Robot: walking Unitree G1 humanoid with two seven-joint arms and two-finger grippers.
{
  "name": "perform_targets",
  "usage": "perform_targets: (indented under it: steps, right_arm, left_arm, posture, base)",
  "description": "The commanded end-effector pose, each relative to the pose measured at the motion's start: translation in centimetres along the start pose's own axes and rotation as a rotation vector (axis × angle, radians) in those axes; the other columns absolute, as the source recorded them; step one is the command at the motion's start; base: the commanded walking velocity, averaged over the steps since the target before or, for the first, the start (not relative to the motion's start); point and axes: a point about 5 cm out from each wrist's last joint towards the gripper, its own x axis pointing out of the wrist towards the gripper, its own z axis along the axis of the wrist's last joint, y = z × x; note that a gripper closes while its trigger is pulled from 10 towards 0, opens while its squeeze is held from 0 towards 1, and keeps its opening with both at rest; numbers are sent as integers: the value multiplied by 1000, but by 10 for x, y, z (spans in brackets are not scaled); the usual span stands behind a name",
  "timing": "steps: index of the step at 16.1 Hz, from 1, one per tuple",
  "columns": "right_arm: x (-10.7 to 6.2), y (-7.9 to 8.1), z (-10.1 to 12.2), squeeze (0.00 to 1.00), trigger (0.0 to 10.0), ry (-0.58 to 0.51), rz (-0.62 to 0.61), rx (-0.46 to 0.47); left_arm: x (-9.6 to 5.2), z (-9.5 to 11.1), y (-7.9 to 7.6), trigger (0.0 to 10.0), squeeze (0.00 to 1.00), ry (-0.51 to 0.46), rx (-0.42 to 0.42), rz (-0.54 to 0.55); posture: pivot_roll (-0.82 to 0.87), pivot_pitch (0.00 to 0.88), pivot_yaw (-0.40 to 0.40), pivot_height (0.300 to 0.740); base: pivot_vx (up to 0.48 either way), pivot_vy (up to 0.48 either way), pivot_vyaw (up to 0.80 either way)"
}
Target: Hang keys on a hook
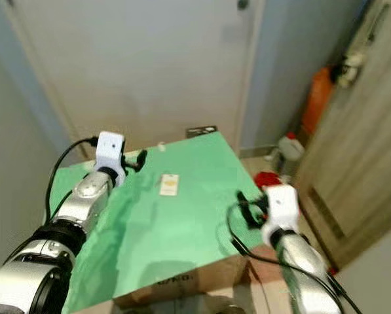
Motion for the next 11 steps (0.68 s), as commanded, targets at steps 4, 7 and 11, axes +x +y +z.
perform_targets:
  steps: [4, 7, 11]
  right_arm:
    - [-14, -1, 11, 0, 10000, -19, -13, 20]
    - [6, 16, 16, 0, 10000, -46, 20, 49]
    - [24, 28, 17, 0, 10000, -24, 50, 53]
  left_arm:
    - [2, 0, 4, 10000, 0, -11, -13, 16]
    - [0, 6, 1, 10000, 0, -82, -39, 24]
    - [-1, 3, 1, 10000, 0, -89, -35, 17]
  posture:
    - [-261, 27, 69, 731]
    - [-200, 0, 74, 731]
    - [-158, 0, 75, 722]
  base:
    - [0, 0, 0]
    - [0, 0, 0]
    - [0, 0, 0]
